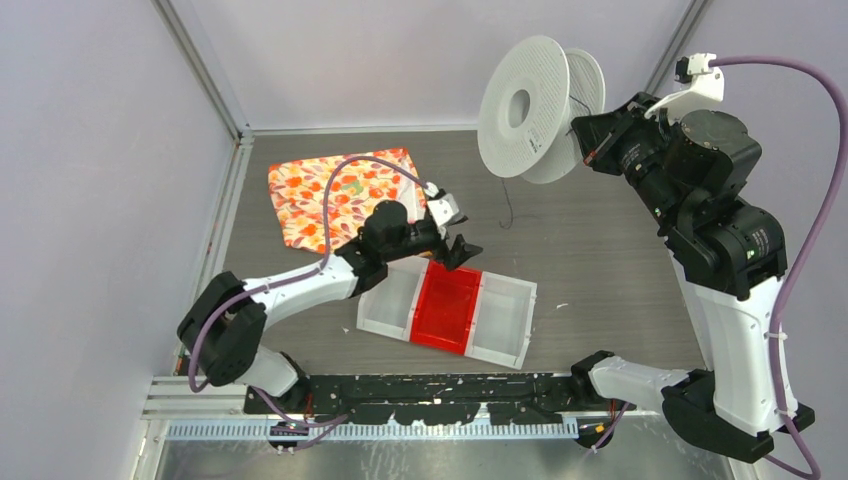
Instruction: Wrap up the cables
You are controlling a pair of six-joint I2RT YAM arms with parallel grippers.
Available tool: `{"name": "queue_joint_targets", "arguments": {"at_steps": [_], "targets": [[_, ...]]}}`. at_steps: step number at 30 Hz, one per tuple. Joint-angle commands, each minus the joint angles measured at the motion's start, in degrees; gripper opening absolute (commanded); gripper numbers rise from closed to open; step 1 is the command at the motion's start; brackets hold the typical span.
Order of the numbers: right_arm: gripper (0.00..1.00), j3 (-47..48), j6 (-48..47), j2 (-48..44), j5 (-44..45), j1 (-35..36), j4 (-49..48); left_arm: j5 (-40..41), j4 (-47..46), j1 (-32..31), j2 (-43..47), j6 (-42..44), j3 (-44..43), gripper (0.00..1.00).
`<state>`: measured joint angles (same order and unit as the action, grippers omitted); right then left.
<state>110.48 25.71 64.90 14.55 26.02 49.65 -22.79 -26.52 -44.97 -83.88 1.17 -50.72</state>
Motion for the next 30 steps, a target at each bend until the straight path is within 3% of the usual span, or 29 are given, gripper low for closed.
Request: {"name": "queue_joint_targets", "arguments": {"at_steps": [1,13,30], "targets": [[0.01,3.23,1.26,-0.57,1.1,-0.17,-7.51,2.44,-9.8,-1.69,-1.74,8.33,1.52,0.76],[0.01,3.17,1.38,-1.66,0.31,-0.11,-7.46,1.8,-19.73,-2.05,-9.22,10.91,2.45,0.77],[0.0,4.43,0.79,-2.0,-0.02,-0.17,-5.91,6.83,-25.08,-2.05,-19.54,7.71,-6.07,0.75]]}}
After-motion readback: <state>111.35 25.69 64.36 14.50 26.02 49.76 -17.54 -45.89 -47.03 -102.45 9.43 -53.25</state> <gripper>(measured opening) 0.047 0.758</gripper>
